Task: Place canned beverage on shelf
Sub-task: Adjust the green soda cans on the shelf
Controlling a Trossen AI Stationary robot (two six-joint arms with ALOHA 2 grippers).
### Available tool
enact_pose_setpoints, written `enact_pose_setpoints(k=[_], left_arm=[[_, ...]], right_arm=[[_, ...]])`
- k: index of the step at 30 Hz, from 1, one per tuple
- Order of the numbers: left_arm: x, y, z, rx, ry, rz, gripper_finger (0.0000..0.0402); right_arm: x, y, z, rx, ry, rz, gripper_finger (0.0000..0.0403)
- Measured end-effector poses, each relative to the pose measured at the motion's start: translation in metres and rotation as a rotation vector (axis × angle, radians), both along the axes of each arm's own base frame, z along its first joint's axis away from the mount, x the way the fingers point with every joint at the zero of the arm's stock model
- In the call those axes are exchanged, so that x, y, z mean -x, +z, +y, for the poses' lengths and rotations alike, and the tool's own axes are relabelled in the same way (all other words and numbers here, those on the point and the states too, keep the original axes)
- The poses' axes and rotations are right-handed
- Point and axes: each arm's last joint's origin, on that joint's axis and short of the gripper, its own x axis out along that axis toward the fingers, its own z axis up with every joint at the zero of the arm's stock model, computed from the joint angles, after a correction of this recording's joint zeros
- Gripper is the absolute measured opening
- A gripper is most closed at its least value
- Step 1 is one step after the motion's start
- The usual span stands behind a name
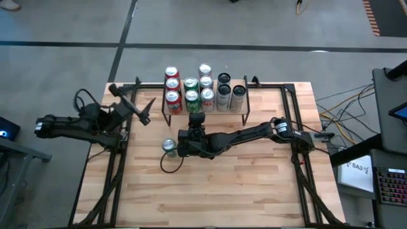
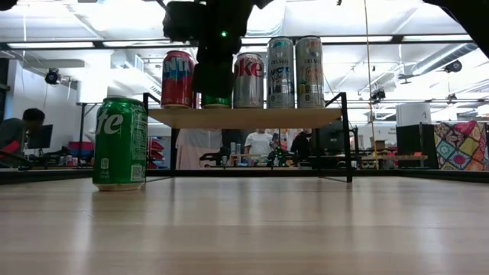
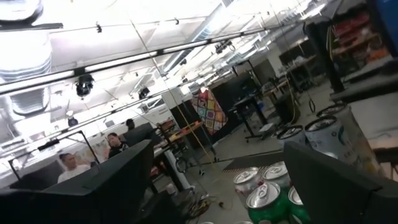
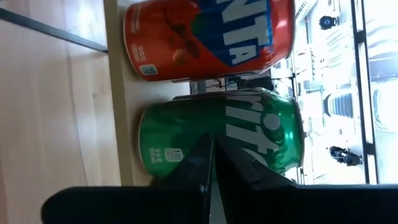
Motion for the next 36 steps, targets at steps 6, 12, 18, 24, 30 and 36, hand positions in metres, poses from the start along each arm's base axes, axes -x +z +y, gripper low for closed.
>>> enact_pose_setpoints(k=[6,12,18,24,30,36], left_arm=[[0.015,0.001,0.001,0.037,-0.016,-0.032,0.0343],[0.026,0.001,0.002,0.058,-0.025,-0.057,0.0343],[0.032,0.001,0.002,0.067,-0.030,-0.066,0.0343],[0.033,0.001,0.002,0.069,-0.031,-0.068,0.0343],[0.033,0.001,0.002,0.069,-0.031,-0.066,0.0343],[0.033,0.001,0.002,0.069,-0.031,-0.066,0.0343]], right_arm=[[-0.001,0.000,-0.011,-0.003,-0.020,-0.003,0.0009],[-0.002,0.000,-0.019,-0.012,-0.029,-0.002,0.0009],[-0.003,-0.001,-0.028,-0.043,-0.016,-0.006,0.0009],[-0.003,-0.001,-0.034,-0.045,-0.027,-0.007,0.0009],[-0.004,-0.001,-0.037,-0.046,-0.031,-0.007,0.0009],[-0.004,-0.001,-0.038,-0.048,-0.032,-0.009,0.0009]])
